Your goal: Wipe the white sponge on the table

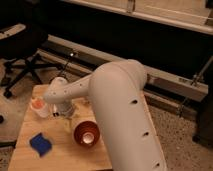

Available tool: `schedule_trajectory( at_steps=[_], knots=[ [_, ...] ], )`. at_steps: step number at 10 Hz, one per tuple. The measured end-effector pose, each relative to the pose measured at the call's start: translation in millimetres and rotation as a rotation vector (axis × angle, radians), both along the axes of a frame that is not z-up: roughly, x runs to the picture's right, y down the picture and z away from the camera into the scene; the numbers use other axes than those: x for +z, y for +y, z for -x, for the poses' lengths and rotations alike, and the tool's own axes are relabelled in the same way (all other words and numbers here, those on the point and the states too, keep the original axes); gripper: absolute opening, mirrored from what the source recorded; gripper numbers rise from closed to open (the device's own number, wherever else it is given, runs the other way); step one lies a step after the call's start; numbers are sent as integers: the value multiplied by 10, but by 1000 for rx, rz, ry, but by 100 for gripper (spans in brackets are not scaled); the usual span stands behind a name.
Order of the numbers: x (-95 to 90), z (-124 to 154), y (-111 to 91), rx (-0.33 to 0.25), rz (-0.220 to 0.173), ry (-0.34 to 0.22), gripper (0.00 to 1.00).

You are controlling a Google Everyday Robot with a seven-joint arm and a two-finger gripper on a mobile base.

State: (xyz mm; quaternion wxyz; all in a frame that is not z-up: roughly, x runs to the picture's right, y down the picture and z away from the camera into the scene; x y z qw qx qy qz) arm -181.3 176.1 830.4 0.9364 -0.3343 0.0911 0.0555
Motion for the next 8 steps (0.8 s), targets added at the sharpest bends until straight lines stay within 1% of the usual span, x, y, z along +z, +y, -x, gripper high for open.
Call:
schedule_trajectory(
  at_steps=[1, 8],
  knots=[
    [17, -85, 28, -27, 1, 15, 80],
    [20, -93, 32, -31, 1, 16, 80]
  ],
)
